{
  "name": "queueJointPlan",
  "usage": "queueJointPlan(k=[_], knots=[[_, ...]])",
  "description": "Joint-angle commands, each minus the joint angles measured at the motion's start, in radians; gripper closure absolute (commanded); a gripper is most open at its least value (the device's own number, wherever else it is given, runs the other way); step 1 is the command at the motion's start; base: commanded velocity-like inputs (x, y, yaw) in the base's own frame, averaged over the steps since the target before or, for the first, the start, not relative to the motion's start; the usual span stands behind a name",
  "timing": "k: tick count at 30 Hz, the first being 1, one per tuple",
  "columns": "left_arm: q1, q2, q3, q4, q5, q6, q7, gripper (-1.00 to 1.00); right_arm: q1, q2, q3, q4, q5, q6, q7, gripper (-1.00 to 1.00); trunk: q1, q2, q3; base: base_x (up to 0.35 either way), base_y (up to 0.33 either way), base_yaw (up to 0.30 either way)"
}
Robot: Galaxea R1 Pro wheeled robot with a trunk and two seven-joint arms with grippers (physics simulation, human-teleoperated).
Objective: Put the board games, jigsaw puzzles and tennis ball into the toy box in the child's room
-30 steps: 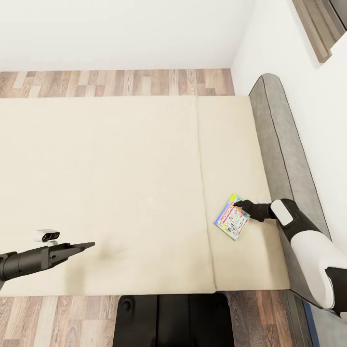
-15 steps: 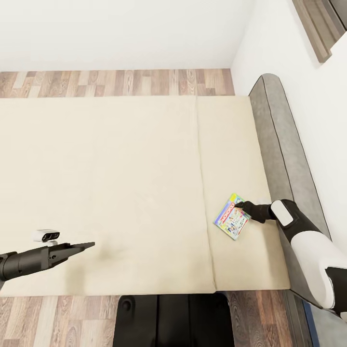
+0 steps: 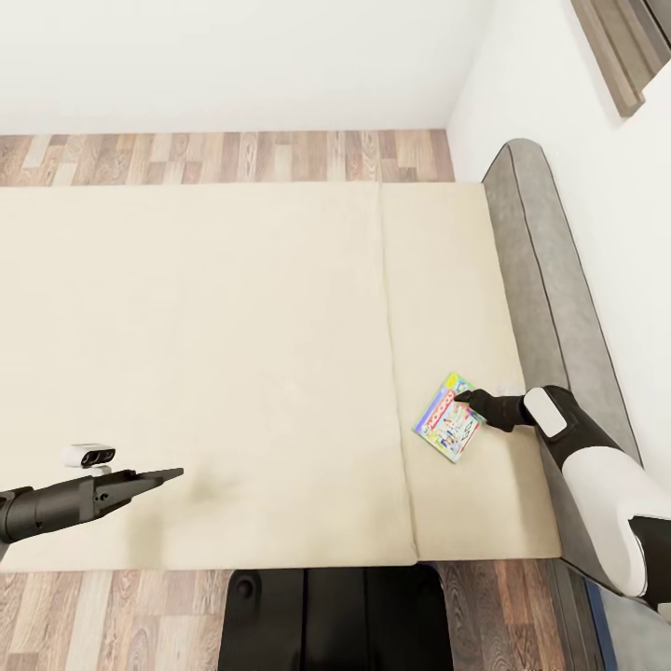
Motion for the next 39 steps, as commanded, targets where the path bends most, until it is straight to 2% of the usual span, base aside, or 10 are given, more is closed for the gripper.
queueJointPlan(k=[1,28,39], knots=[[0.0,0.0,0.0,0.0,0.0,0.011,-0.004,-1.0,0.0,0.0,-0.004,-0.001,-0.001,0.006,-0.001,-1.0,0.001,-0.002,-0.002,0.0,0.0,0.0],[0.0,0.0,0.0,0.0,-0.001,0.011,-0.004,-1.0,0.0,0.001,-0.006,-0.001,-0.001,0.012,0.001,-1.0,0.001,-0.002,-0.011,0.0,0.0,0.0],[0.0,0.0,0.0,0.0,-0.002,0.011,-0.004,-1.0,0.0,0.002,-0.006,-0.001,-0.001,0.011,0.002,-1.0,0.001,-0.002,-0.025,0.0,0.0,0.0]])
